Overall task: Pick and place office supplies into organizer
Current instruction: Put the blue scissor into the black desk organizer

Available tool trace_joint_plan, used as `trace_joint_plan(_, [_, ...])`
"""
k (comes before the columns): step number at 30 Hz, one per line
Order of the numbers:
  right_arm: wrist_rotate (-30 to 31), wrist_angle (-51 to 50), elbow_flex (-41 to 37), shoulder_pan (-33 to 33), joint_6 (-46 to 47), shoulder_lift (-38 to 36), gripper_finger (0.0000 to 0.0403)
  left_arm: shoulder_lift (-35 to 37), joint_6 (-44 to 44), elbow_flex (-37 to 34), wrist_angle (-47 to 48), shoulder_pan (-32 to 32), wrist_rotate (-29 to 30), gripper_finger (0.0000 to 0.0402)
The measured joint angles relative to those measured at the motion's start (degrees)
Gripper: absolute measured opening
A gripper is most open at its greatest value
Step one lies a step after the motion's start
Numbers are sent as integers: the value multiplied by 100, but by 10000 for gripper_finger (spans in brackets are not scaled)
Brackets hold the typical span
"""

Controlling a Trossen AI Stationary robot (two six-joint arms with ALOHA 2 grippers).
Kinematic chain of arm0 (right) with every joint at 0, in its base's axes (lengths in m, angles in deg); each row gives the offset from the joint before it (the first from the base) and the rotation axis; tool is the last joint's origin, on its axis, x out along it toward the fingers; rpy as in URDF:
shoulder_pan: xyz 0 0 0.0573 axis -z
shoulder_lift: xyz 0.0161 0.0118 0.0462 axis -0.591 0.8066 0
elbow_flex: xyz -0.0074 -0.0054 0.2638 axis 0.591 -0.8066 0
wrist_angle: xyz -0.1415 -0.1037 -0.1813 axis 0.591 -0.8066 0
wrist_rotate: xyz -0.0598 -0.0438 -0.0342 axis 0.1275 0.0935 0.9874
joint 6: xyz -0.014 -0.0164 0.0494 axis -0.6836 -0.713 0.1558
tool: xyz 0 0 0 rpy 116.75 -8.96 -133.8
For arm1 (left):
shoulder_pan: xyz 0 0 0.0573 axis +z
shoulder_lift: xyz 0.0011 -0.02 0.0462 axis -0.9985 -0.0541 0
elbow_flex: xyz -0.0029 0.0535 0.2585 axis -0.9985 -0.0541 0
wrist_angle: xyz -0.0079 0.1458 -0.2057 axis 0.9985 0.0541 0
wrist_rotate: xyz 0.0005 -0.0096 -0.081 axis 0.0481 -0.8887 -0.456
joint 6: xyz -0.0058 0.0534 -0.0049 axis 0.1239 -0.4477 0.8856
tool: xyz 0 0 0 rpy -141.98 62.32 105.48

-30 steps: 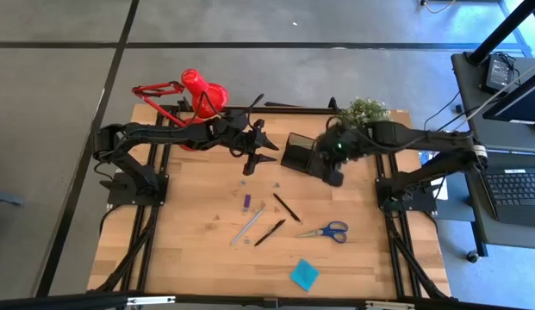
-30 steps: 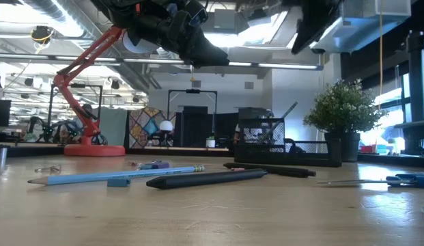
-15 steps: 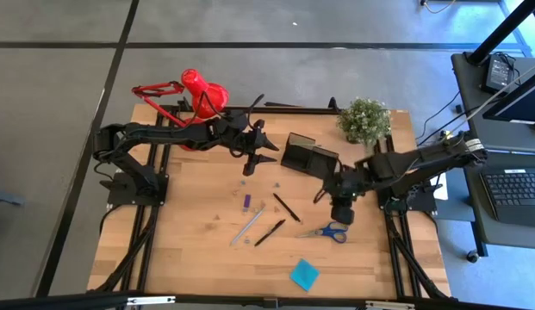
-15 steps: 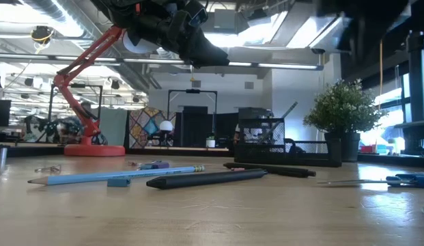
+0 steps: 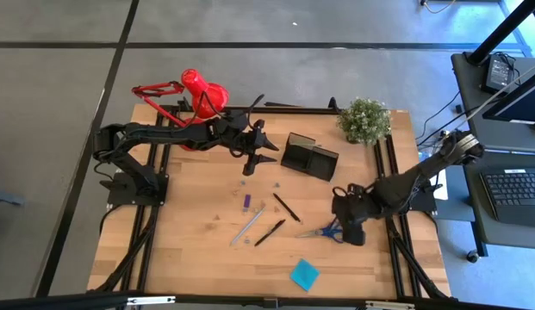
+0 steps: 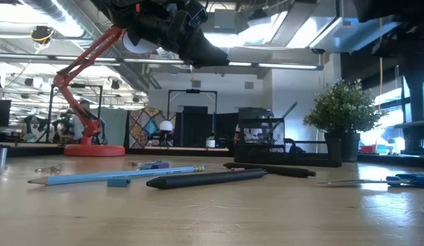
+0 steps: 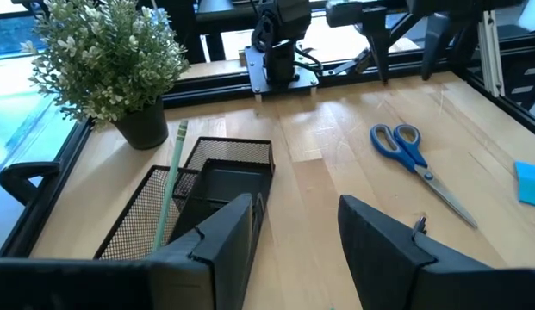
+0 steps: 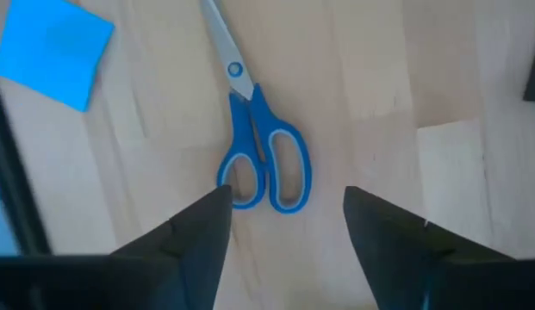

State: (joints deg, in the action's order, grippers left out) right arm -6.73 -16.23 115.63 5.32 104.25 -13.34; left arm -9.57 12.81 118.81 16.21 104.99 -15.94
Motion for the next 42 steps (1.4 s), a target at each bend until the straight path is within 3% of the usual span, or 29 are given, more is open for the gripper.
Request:
trace_joint_plan(15, [189, 652, -4, -460, 93, 1491, 229, 0, 0, 0, 29, 0, 0, 168])
trace_joint_plan(42, [180, 740, -136, -512, -258, 2317, 229, 0, 0, 0, 319, 0, 0, 168])
